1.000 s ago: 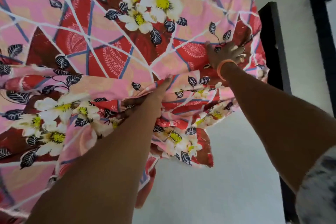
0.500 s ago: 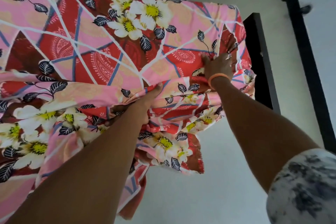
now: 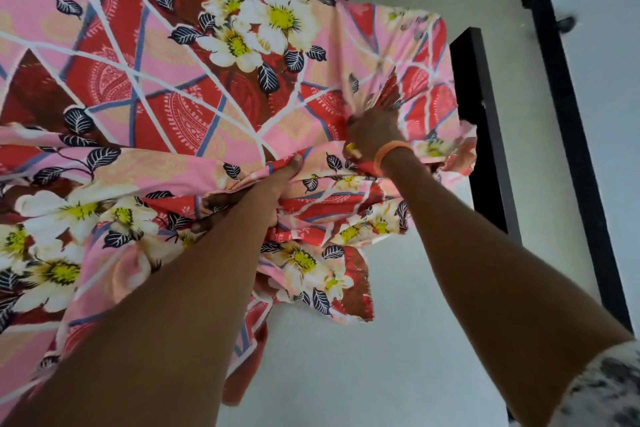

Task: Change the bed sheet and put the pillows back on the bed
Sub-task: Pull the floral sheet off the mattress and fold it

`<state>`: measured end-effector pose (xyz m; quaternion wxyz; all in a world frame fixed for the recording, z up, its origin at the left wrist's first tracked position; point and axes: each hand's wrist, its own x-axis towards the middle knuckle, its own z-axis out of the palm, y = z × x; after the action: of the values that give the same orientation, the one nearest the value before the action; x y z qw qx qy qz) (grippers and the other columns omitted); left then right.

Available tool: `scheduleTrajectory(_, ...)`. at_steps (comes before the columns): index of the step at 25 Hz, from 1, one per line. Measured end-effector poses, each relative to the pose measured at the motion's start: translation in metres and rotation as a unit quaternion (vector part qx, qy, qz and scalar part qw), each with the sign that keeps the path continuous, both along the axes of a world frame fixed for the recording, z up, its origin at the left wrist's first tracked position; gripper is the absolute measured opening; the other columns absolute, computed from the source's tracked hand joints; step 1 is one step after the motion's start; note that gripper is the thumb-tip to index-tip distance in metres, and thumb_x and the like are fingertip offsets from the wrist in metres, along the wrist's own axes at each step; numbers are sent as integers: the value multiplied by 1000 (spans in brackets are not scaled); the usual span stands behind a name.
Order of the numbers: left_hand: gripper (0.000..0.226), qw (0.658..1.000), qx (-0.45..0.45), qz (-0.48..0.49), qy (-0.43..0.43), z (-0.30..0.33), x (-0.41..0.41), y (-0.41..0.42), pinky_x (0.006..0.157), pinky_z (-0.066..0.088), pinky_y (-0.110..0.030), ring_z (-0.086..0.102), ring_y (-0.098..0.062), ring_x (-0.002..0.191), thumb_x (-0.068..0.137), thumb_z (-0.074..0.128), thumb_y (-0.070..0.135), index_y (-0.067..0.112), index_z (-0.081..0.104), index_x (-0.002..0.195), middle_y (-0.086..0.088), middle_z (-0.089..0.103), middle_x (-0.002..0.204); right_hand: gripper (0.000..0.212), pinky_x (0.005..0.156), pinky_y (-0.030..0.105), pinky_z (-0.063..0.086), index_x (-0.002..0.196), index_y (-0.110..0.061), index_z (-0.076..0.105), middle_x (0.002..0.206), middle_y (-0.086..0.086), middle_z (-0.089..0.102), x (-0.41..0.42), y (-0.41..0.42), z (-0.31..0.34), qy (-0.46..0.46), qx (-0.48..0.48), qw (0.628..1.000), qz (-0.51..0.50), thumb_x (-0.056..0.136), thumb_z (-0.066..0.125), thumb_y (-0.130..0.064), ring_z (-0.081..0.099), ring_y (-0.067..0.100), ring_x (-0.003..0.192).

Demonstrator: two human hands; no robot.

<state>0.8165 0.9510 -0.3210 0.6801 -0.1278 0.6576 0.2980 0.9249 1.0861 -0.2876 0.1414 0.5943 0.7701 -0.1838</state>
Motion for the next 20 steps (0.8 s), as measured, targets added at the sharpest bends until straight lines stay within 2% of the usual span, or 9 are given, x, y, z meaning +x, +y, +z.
scheduleTrajectory(4, 47, 998, 66, -9, -2, 7, -6, -16, 82, 56, -36, 68, -24, 93, 88, 59, 60, 17, 78, 93, -6, 76, 94, 21, 76, 37, 49, 99, -9, 67, 98, 17, 71, -24, -161, -3, 32, -160, 980, 115, 93, 50, -21, 68, 35, 94)
scheduleTrajectory(6, 43, 995, 86, 19, -40, 18, -14, -34, 69, 55, -29, 71, -18, 81, 90, 56, 60, 23, 78, 87, 0, 77, 86, 24, 76, 39, 49, 108, -8, 60, 105, 18, 68, -19, -201, -4, 53, -119, 989, 73, 98, 45, -23, 66, 37, 98)
scheduleTrajectory(9, 38, 988, 146, -31, -38, 39, -36, -74, 77, 53, -28, 67, -15, 102, 97, 49, 56, 29, 71, 111, 6, 72, 113, 33, 78, 41, 48, 113, -9, 57, 112, 20, 65, -7, -179, 7, 67, -84, 990, 97, 97, 48, -36, 64, 38, 102)
scheduleTrajectory(11, 37, 973, 142, -129, 128, 46, -55, -116, 83, 55, -36, 64, -25, 104, 96, 56, 47, 17, 66, 116, -2, 66, 116, 51, 82, 45, 48, 120, -10, 53, 115, 20, 62, -2, -146, 14, 69, 72, 993, 62, 91, 50, -51, 62, 40, 102)
scheduleTrajectory(12, 35, 936, 126, -168, 283, 45, -64, -141, 84, 54, -38, 63, -30, 103, 94, 61, 40, 13, 65, 114, -7, 66, 114, 63, 89, 48, 47, 130, -10, 47, 125, 22, 57, 2, -131, 16, 50, 125, 991, 25, 88, 51, -56, 58, 41, 110)
scheduleTrajectory(14, 45, 828, 86, -212, 511, 45, -77, -195, 87, 46, -37, 56, -36, 114, 86, 70, 35, 11, 60, 123, -14, 61, 124, 80, 103, 54, 38, 148, -12, 26, 148, 24, 33, 5, -111, 9, -1, 81, 996, -43, 88, 53, -58, 42, 45, 128)
scheduleTrajectory(16, 81, 780, 23, -284, 557, 38, -80, -244, 105, 35, -48, 34, -42, 136, 78, 76, 48, 16, 42, 144, -20, 38, 149, 65, 106, 49, 38, 143, -4, 34, 147, 26, 32, 0, -112, -5, -9, 2, 997, -81, 94, 55, -41, 42, 45, 130)
scheduleTrajectory(18, 107, 797, -30, -298, 525, 29, -77, -287, 115, 21, -56, 13, -42, 146, 72, 76, 60, 16, 22, 154, -23, 15, 160, 38, 93, 41, 47, 123, 0, 58, 130, 24, 55, -22, -142, -6, 19, -6, 998, -65, 92, 57, -23, 56, 40, 117)
scheduleTrajectory(20, 108, 789, -31, -302, 534, 27, -76, -323, 119, 18, -54, 15, -40, 148, 75, 75, 59, 7, 23, 154, -26, 17, 159, 26, 85, 39, 50, 107, -2, 66, 112, 21, 66, -52, -200, 3, 60, -21, 998, 13, 88, 59, -19, 63, 37, 106)
